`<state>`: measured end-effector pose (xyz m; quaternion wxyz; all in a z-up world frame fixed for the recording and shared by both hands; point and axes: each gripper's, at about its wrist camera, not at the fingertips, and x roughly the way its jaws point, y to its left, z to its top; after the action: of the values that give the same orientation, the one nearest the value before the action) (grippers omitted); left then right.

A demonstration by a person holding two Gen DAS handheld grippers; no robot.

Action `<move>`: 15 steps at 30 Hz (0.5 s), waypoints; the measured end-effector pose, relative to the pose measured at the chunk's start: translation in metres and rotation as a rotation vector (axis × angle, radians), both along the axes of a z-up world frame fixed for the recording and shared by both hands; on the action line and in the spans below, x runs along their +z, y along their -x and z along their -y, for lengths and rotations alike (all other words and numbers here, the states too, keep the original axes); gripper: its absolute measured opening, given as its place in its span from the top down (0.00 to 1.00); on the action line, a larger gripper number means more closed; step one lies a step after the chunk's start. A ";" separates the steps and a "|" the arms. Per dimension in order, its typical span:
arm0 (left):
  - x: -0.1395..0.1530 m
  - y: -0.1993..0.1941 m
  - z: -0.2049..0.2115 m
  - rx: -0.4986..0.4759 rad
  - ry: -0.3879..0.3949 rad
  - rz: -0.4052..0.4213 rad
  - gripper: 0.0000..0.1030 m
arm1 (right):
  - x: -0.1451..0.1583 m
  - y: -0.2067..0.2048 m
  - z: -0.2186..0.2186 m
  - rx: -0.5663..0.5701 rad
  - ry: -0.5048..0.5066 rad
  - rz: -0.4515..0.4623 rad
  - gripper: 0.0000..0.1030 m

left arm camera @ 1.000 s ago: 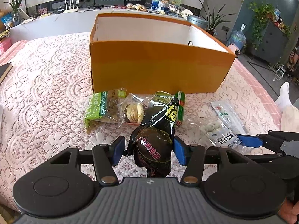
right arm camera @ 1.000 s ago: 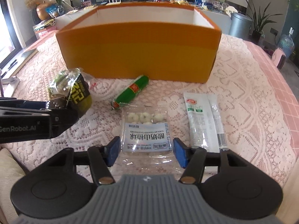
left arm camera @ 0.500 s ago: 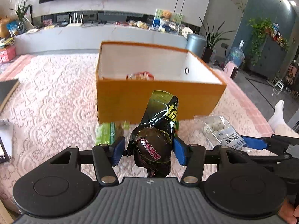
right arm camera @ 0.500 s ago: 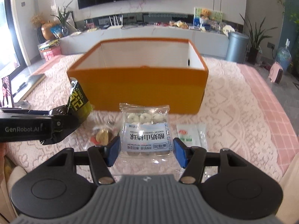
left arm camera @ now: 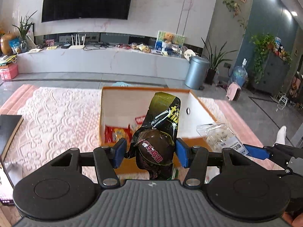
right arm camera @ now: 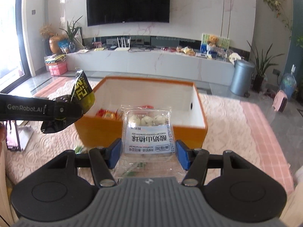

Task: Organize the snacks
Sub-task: 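Carry the black bag and white-ball pack over the orange box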

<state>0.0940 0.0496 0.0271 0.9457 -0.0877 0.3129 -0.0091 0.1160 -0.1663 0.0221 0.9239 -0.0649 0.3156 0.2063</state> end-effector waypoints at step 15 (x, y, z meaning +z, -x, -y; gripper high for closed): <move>0.013 -0.047 -0.009 0.023 0.049 0.029 0.39 | 0.019 -0.073 -0.024 0.002 0.036 0.058 0.43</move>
<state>0.1413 0.0591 0.0402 0.9477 -0.1141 0.2980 -0.0071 0.1891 -0.1419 0.0412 0.9311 -0.0879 0.2922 0.1996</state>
